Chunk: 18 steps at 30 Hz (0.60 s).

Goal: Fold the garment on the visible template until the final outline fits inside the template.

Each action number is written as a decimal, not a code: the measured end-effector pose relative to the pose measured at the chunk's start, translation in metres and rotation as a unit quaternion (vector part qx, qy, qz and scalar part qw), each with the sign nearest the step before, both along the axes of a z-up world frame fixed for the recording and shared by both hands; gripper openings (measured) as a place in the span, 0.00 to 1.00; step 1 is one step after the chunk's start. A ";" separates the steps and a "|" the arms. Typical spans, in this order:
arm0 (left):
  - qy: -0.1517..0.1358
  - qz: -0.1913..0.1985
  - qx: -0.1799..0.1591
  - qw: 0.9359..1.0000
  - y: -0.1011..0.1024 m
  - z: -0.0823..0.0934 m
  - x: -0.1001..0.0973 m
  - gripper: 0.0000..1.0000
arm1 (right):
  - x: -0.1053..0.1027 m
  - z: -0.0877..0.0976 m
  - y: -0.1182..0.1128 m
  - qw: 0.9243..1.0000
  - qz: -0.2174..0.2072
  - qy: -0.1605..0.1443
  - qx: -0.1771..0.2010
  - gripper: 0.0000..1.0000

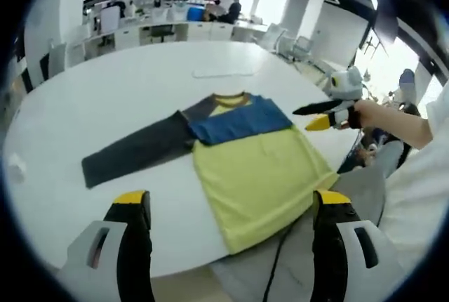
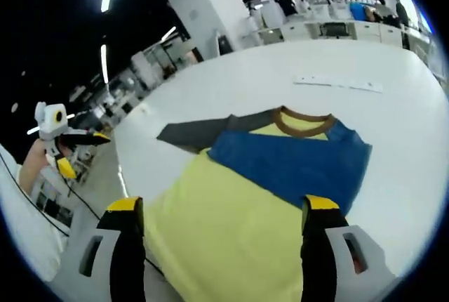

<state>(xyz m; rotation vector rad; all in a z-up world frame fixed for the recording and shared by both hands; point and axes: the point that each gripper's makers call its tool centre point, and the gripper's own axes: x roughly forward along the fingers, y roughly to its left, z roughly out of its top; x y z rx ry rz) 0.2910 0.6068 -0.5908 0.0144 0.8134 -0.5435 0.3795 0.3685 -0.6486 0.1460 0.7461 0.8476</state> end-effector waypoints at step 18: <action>-0.023 -0.005 0.013 1.000 0.010 0.019 -0.008 0.93 | -0.036 0.021 -0.055 0.998 -0.053 -0.026 0.014 1.00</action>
